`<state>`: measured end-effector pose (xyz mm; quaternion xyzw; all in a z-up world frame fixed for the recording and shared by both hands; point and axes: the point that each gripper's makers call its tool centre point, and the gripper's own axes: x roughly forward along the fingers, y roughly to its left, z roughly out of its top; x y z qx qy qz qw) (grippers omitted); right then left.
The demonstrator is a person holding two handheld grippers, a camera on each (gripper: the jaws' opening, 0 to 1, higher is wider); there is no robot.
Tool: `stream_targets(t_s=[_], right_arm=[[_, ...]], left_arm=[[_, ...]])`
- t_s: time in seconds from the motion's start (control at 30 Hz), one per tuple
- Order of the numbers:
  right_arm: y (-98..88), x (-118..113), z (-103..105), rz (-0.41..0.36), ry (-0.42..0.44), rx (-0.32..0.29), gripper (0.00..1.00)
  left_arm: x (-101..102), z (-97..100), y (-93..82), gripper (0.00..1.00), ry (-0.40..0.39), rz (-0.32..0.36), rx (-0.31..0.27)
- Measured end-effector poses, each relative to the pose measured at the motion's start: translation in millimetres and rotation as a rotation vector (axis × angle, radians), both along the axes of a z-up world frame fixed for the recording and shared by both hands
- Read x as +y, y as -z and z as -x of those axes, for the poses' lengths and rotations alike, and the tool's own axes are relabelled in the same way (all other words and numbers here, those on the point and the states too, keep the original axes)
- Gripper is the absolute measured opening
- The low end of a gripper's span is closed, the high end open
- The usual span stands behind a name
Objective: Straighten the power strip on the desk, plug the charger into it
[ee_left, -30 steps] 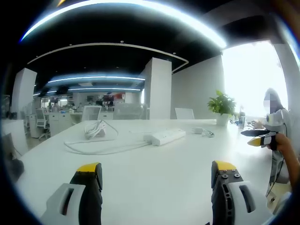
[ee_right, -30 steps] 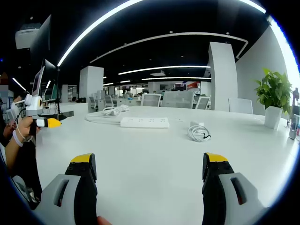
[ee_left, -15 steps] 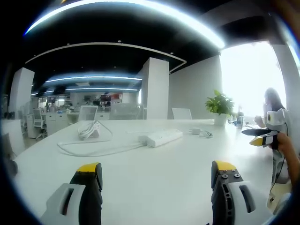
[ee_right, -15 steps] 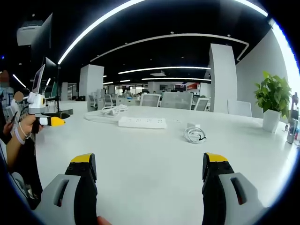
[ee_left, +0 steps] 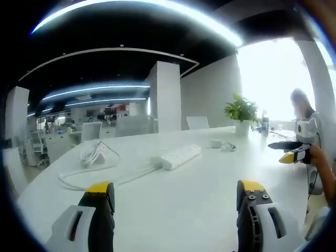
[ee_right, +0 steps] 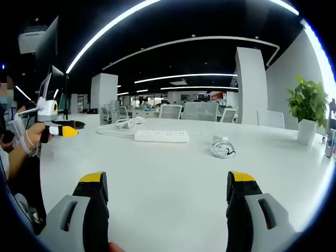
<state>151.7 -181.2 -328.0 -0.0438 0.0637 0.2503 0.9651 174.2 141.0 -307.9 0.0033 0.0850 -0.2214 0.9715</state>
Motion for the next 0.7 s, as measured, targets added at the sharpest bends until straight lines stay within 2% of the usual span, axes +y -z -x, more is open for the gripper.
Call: stream_targets(t_s=[0.17,0.4,0.7], right_arm=[[2.5,2.9,-1.3,0.006,-0.01,0.006,0.93],[2.7,4.9,-2.0,0.002,-0.018,0.005,0.93],[6.2,3.6,-2.8,0.006,-0.017,0.012,0.93]], left_arm=[[-7.4,-13.1,-11.3,0.99,0.036,-0.025,-0.001],[-23.2,-37.8,-24.6,0.99,0.078,-0.155,-0.024],[-41.3,-62.0,-30.6,0.99,0.127,-0.185,0.001]])
